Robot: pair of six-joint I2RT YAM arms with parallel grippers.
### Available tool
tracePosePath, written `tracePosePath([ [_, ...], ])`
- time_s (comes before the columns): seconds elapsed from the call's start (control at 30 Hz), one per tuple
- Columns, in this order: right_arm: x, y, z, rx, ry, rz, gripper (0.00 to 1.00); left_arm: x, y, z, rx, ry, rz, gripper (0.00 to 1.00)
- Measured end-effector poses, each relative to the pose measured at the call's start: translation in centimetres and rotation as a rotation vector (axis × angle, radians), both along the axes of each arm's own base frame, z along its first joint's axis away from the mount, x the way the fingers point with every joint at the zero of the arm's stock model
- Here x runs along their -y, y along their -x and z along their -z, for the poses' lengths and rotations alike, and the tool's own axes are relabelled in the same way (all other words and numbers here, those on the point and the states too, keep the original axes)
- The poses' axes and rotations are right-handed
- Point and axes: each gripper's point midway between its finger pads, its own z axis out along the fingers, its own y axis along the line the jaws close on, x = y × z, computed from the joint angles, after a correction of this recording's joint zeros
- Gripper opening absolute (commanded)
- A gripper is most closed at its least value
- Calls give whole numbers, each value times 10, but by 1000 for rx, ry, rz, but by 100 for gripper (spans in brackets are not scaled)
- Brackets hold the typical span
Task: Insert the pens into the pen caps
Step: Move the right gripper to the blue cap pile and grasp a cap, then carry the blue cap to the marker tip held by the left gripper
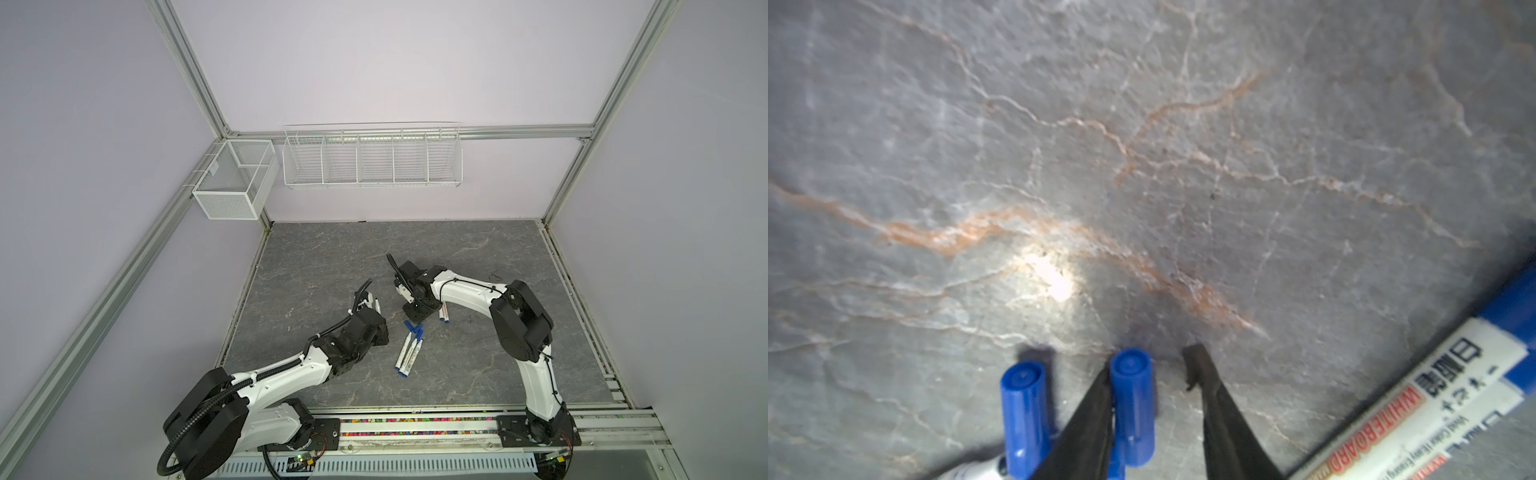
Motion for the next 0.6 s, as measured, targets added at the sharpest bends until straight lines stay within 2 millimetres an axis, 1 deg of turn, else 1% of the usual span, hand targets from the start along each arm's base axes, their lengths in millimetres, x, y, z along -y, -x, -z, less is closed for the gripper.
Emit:
tracePosePath([
  [0.1,-2,0,0,2,-6,-2,22,1,1,1,-4,1,8,0],
  [0.2,-4,-2,-1,8,-15,0,15,3,2,0,-6,3,19,0],
  [0.3,-6,-4,-3,17,-34,7,13,8,3,0,-12,7,45,0],
  [0.37,-6,-4,-9,24,-67,17,12,14,4,0,-21,6,81,0],
  [0.43,-4,-3,-25,30,-129,44,12,22,6,1,-31,5,128,0],
  [0.47,-2,-3,-37,36,-176,64,12,26,7,1,-36,6,152,0],
  [0.53,5,-6,-67,59,-299,123,12,34,9,0,-43,11,196,0],
  [0.6,16,-11,-105,94,-459,200,12,43,11,-4,-37,30,242,0],
])
